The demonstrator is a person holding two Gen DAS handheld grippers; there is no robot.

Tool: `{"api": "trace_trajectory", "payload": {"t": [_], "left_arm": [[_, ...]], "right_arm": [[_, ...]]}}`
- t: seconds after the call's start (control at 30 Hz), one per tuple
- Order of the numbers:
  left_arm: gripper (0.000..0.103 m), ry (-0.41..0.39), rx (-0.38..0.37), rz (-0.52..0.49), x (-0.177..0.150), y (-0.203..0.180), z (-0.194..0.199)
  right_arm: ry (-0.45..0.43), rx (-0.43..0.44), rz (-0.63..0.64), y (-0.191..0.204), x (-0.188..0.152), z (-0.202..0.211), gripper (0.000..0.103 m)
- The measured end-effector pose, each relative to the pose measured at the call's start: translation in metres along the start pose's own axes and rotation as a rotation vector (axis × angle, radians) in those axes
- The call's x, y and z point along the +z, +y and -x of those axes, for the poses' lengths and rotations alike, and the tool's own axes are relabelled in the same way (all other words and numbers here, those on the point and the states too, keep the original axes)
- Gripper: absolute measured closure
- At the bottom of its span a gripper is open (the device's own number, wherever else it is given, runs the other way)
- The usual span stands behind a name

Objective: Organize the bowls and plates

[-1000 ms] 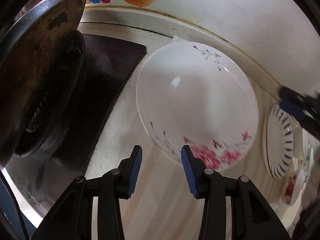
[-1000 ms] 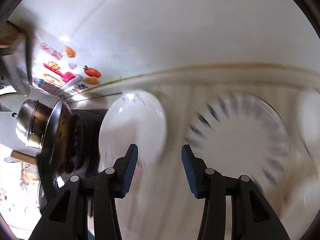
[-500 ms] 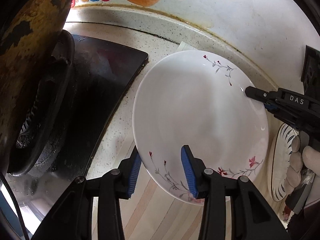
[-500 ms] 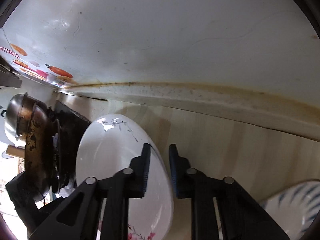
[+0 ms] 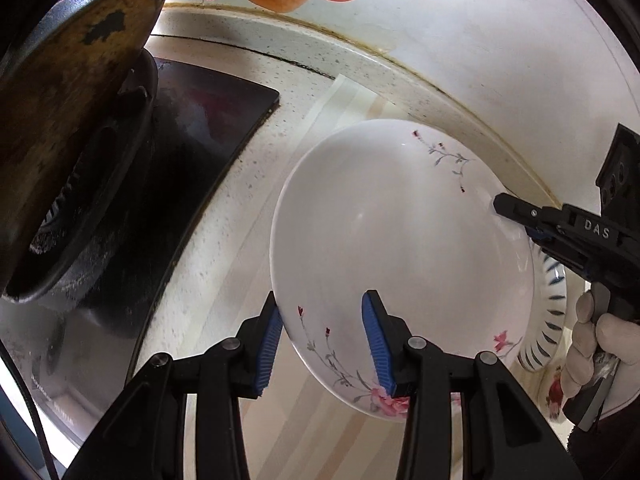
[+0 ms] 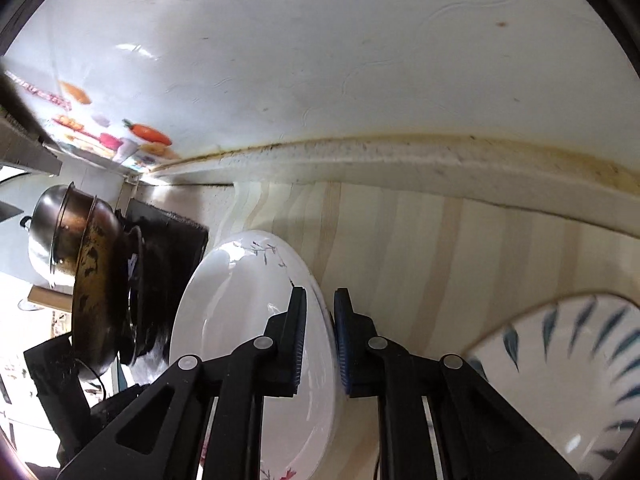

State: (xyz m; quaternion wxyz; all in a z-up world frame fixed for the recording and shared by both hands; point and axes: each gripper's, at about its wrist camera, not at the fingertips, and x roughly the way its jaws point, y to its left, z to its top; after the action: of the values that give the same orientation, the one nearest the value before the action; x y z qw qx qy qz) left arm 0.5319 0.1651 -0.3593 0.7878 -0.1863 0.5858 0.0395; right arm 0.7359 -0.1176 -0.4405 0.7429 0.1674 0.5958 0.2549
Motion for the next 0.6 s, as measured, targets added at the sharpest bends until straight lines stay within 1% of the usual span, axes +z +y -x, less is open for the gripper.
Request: {"api": "trace_trajectory", "payload": {"t": [0.27, 0.4, 0.47, 0.5, 0.6], "left_arm": [[0.065, 0.006, -0.049, -0.028, -0.019, -0.021, 0.034], [0.065, -0.006, -0.051, -0.083, -0.037, -0.043, 0.058], [0.065, 0.005, -0.056, -0.106, -0.046, -0.051, 0.065], [0.065, 0.02, -0.072, -0.122, -0.053, -0.057, 0.07], [0.065, 0.06, -0.099, -0.167, -0.071, -0.071, 0.075]], "right_arm": [[-0.029, 0.01, -0.036, -0.006, -0.039, 0.05, 0.087], [-0.063, 0.03, -0.074, -0.011, -0.068, 0.084, 0.087], [-0.08, 0.041, -0.092, -0.014, -0.086, 0.105, 0.087], [-0.085, 0.042, -0.099, -0.017, -0.092, 0.113, 0.087], [-0.099, 0.028, -0.114, -0.024, -0.119, 0.139, 0.087]]}}
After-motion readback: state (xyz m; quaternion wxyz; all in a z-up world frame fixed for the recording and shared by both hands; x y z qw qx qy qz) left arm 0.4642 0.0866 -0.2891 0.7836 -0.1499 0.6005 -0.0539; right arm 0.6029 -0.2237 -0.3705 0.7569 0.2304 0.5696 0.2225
